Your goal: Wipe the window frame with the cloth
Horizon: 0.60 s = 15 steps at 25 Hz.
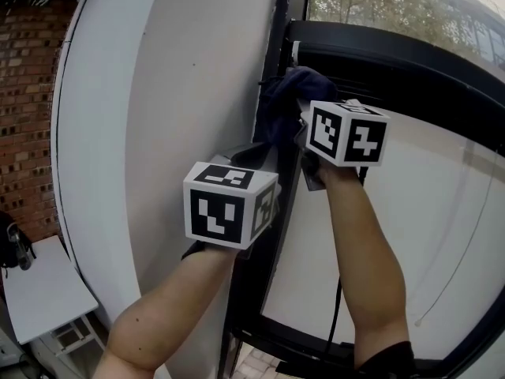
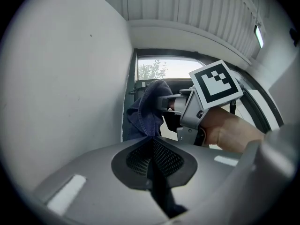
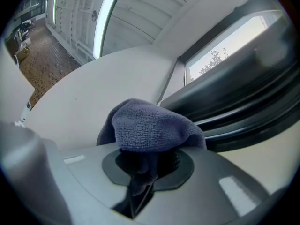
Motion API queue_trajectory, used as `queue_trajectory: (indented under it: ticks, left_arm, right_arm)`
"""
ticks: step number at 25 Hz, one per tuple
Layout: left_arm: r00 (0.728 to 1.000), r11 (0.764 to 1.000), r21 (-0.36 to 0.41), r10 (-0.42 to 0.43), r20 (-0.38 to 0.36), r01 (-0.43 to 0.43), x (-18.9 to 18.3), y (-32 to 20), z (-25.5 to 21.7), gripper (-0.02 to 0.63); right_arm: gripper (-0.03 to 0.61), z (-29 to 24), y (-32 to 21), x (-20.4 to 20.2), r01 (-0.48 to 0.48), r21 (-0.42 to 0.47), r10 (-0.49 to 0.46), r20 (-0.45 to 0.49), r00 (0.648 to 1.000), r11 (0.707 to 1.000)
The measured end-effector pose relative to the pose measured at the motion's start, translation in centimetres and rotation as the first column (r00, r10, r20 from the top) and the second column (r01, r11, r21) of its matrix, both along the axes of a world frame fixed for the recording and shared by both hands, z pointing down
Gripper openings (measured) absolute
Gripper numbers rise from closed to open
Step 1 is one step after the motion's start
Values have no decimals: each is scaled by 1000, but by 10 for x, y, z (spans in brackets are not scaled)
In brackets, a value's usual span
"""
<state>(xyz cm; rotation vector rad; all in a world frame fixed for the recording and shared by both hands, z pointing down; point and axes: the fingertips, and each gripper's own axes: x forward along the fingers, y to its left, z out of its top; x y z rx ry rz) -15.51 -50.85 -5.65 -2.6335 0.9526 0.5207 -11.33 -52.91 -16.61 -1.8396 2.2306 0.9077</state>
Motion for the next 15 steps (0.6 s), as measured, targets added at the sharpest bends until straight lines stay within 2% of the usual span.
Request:
queue_trajectory:
  ticks: [11,15]
  left_arm:
    - [1000,1000,9,-3,-6,3,4,-1,-17,-6]
    - [1000,1000,12,1,-7,-1,5,0,-17,-6]
  right_arm:
    - [51,-17,-2,0,-31,24,32,-11,999,999]
    - [51,-17,-4,-1,-11,18,11,15,1000,1000]
